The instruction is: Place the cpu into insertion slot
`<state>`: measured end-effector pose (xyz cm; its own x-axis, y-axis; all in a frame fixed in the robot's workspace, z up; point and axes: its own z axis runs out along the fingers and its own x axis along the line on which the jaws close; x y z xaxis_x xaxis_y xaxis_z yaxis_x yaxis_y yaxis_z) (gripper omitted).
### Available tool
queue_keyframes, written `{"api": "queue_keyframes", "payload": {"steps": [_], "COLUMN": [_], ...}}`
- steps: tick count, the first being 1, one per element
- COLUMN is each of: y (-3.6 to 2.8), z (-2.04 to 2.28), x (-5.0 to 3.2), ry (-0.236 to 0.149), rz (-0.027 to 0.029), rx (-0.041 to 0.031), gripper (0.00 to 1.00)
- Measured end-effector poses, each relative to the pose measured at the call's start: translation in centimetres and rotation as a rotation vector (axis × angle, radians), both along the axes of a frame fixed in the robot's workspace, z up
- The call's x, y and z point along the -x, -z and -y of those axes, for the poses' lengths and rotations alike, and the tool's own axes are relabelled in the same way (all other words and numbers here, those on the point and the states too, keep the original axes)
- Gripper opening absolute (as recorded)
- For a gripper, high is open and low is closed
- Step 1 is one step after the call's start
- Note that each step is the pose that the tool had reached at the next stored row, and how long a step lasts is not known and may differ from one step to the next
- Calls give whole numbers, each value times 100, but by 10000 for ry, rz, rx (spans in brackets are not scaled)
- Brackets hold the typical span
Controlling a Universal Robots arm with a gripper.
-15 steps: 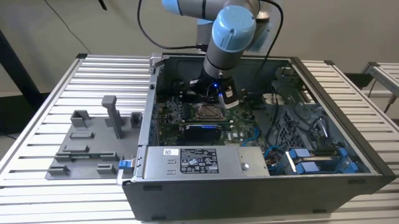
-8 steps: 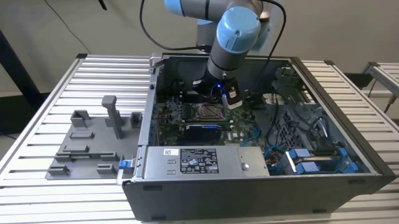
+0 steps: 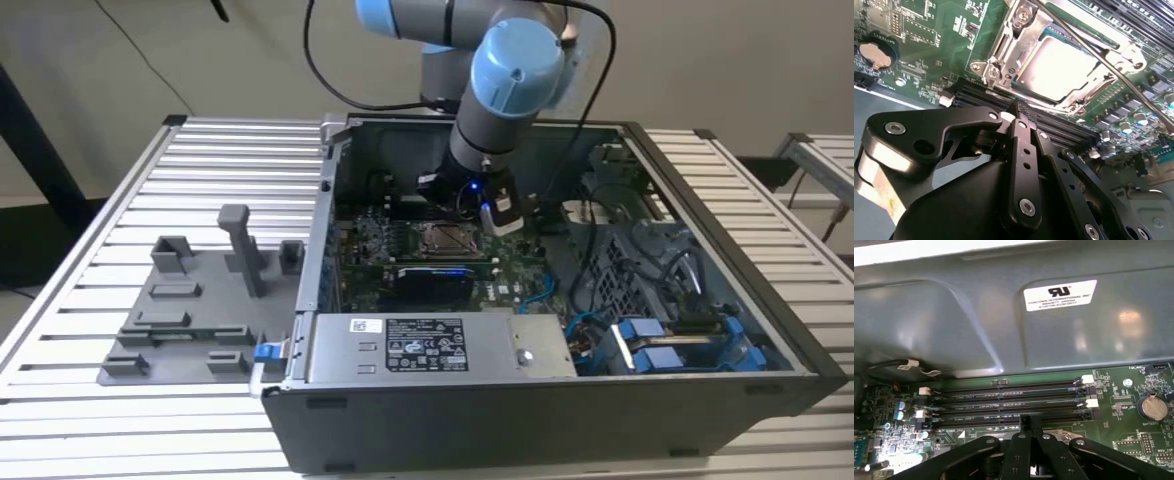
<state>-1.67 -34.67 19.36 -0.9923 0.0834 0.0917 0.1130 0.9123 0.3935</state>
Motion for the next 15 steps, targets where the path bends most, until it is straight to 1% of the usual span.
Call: {"api": "queue_keyframes", "payload": {"steps": [9,15], "y": [34,54], "z": [0,1], "x": [-69,-91], "ry": [-3,-6], "rz": [0,-3], "rx": [0,6], "gripper": [11,11]}}
